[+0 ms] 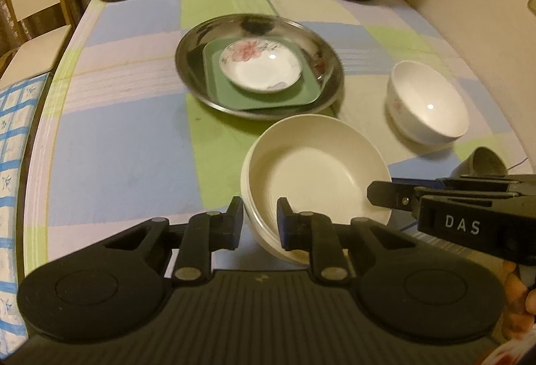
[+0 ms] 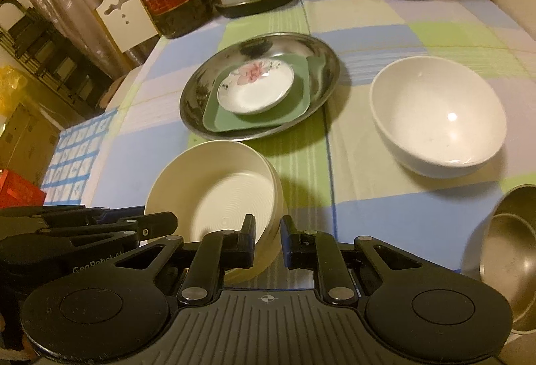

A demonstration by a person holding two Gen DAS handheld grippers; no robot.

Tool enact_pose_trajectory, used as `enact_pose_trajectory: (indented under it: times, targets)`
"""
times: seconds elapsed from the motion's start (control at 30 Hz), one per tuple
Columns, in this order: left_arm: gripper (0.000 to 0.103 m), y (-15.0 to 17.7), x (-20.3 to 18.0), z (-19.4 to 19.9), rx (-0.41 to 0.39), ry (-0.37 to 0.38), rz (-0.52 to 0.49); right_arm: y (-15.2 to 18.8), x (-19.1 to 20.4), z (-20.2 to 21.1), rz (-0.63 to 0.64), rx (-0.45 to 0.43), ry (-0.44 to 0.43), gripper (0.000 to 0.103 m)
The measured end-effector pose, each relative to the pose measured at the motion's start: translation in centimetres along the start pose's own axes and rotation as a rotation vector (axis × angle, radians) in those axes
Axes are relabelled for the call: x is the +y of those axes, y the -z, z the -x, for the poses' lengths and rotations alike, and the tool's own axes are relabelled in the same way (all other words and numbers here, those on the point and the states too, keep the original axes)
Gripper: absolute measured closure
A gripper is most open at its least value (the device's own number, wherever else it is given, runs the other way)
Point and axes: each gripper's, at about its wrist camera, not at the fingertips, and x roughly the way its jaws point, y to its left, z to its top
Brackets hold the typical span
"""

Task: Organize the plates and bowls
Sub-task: 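Lift the cream bowl and carry it over the white bowl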

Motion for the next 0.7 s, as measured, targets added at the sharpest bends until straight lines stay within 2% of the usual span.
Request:
enact_pose_trajectory:
  times: [0.4, 0.7]
  targets:
    - [0.084, -3.0, -4.3, 3.0, -0.083, 0.119, -0.080, -0.9, -3.1, 5.5, -0.095, -0.040, 0.032, 0.087]
    - [0.084, -6.0, -8.0, 2.2, -0.125, 0.193, -0.171, -2.5, -6.0, 8.9, -0.176, -0.126, 0.090, 0.087]
